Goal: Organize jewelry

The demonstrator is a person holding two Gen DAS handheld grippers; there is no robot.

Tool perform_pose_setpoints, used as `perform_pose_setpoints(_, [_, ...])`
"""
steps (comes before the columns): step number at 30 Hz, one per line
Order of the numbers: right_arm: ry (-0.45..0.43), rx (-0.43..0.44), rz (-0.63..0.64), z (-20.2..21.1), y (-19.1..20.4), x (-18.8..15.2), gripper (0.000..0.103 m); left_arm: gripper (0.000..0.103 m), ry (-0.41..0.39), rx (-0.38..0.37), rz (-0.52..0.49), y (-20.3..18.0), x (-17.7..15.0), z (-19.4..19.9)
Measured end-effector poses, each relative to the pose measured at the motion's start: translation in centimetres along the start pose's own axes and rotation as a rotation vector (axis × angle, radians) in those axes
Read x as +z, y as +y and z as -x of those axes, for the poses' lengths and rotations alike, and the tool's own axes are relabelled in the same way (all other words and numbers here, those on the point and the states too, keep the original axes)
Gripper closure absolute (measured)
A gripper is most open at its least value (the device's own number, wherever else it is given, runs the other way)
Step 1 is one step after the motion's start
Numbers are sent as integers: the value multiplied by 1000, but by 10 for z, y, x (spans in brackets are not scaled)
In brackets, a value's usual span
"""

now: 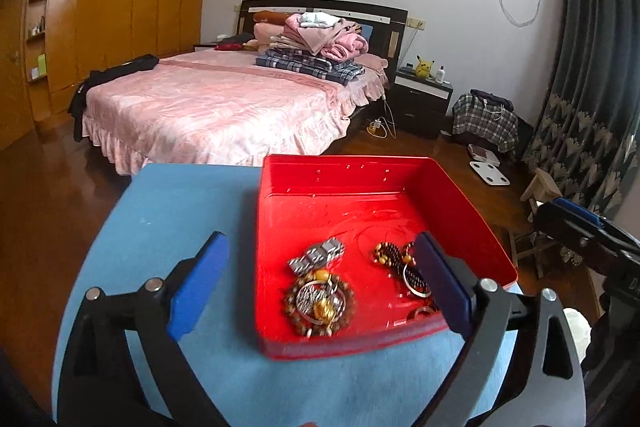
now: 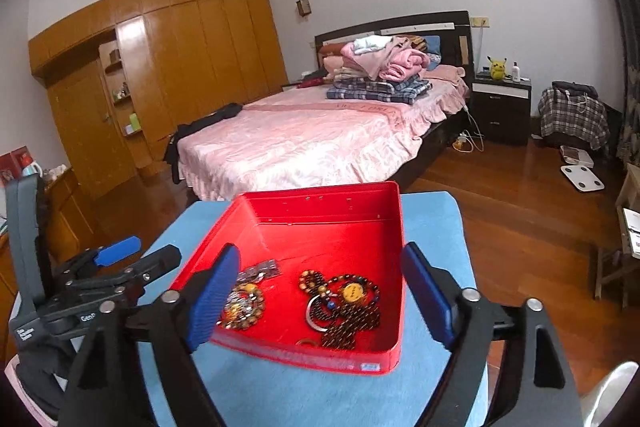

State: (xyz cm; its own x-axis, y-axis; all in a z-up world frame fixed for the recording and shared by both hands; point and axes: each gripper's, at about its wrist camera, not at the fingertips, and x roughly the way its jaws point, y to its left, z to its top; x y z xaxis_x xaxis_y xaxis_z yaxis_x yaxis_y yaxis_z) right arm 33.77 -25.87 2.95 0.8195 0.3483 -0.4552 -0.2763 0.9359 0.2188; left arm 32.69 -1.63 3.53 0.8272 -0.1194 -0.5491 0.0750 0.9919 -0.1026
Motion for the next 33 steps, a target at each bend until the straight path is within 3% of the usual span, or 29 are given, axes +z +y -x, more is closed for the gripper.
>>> perform_pose_setpoints(4, [-18,24,13,19,10,-4,6,7,-13,13,-18,-1,-4,19])
perform_pose_setpoints(16, [-55,27,54,55,30,-11,6,7,-64,29,-43,-7,-13,70])
perform_pose_setpoints(33, [-84,28,84,73,41,-9,6,7,-113,33,-46,-8,-13,97])
